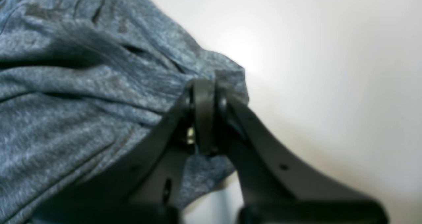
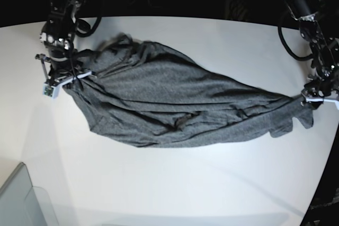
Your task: Layout the t-shirt on the table in an organized manner, then fold the t-shirt properly
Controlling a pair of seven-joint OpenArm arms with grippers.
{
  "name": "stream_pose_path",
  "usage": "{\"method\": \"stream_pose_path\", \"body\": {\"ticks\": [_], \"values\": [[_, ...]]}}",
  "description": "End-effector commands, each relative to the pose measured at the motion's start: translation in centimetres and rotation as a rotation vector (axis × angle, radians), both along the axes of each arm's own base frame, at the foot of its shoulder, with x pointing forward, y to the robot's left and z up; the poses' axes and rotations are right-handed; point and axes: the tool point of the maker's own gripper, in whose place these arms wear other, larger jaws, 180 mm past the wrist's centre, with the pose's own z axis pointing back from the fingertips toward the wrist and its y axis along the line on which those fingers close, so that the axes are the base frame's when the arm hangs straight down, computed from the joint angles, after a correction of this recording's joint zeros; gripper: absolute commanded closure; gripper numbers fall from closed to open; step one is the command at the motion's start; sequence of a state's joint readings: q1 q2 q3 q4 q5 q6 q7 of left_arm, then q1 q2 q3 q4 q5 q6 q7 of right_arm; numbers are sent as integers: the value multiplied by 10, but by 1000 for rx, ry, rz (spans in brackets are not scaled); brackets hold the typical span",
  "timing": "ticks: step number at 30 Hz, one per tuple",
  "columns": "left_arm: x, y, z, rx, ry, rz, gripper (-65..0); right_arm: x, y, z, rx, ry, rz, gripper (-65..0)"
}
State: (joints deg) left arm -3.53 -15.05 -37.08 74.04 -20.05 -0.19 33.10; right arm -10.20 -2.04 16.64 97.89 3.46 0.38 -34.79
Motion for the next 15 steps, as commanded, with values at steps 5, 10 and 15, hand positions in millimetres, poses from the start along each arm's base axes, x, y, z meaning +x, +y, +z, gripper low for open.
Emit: {"method": "stream_pose_path", "body": {"ticks": [5, 10, 15], "values": [[3, 6, -11, 1, -31, 37, -359, 9, -3, 13, -17, -45, 1, 0], [16, -13, -19, 24, -37, -26, -358, 8, -3, 13, -17, -44, 1, 0], [16, -13, -28, 17, -37, -12, -358, 8, -3, 12, -17, -42, 1, 0]]}}
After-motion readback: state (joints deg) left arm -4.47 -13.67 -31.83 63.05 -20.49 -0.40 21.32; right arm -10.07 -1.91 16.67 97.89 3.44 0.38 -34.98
